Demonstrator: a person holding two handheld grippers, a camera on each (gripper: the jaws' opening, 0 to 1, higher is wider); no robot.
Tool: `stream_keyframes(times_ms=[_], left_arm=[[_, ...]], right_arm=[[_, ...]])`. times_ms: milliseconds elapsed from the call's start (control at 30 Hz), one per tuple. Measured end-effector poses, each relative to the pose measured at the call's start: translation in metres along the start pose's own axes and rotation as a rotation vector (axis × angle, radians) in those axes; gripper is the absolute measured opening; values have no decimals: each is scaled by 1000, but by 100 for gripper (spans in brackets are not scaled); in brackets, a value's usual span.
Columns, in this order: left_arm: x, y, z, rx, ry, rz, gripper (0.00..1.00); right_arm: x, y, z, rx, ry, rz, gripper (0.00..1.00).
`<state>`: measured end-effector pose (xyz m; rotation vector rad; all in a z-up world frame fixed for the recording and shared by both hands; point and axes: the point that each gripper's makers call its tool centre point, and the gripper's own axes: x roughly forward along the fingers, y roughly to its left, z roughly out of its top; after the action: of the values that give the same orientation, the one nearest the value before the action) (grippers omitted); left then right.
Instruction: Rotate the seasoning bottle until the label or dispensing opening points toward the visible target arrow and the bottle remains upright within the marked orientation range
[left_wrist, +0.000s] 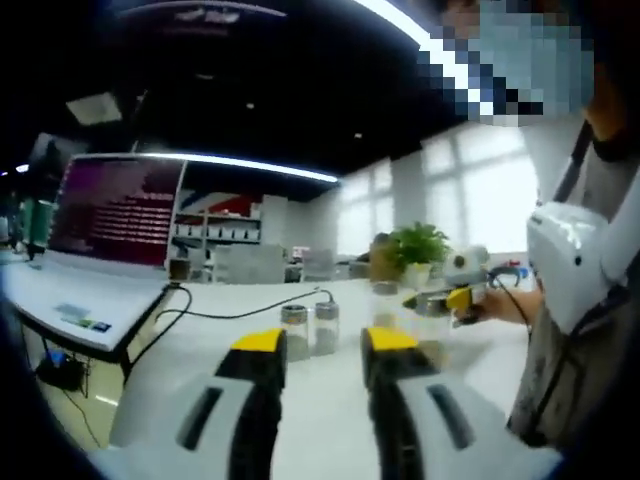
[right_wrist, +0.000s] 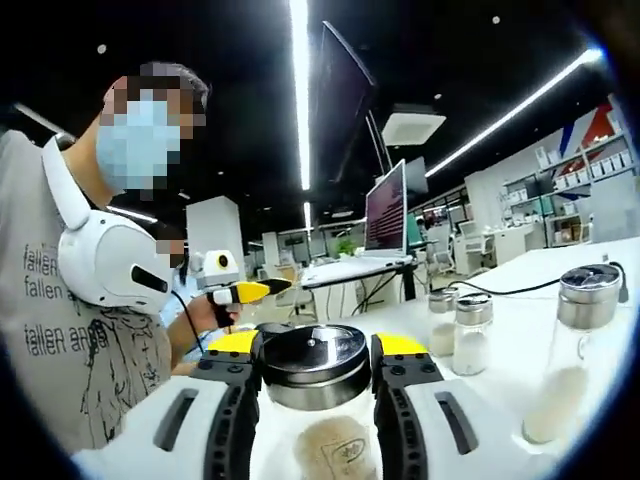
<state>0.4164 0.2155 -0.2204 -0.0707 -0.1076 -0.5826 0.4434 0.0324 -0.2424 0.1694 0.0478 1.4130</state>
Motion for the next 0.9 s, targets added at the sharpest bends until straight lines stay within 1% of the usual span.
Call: stream_keyframes(times_ms=[67,133,200,267,367,400,467,567,633,700,733,767,800,833,867,900], left_arm=[[1,-2,-1,-13,-4,-9,32],[4,-3,-5,-10,10,-16,32],[6,-4,-8,-6,21,-22,32],[7,-5,-7,-6,16,-29,32],[8,-8,-2,-14,-7,-45,31],[7,-8,-1,-17,-11,-48,31],[7,-9,0,-19,-14,-52,31],[7,-11,-1,-20,-14,-56,31],[10,-12,-3,-29,-10,-62,31],[14,-12,-5,-34,-4,-75,31],[16,-12,-4,-35,-4,-81,31],[18,-12,-3,-37,-6,-90,31],[20,-13,0,-39,-9,-100,31],[21,-15,2,-36,-14,-110,31],[22,-17,5,-31,-18,-118,31],[22,-18,6,-27,-20,-125,31]], right_arm=[[1,-3,0,-37,-3,-67,43],[0,-2,-1,-83,-1,-113,42],[-1,-3,-2,-105,13,-162,42],[-2,-6,-3,-108,29,-220,42],[-1,-6,-3,-111,38,-278,41],[-1,-8,-3,-118,48,-310,41],[0,-9,-3,-112,47,-359,41],[0,-14,-3,-90,32,-468,42],[1,-16,-2,-114,34,-538,42],[4,-11,-3,-111,10,-518,43],[5,-10,-3,-101,-13,-488,43],[4,-10,-4,-94,-19,-462,48],[-1,-17,2,-84,-64,-466,61],[-4,-21,6,-80,-91,-470,71],[-7,-22,10,-67,-113,-438,78],[-11,-23,12,-31,-123,-389,77]])
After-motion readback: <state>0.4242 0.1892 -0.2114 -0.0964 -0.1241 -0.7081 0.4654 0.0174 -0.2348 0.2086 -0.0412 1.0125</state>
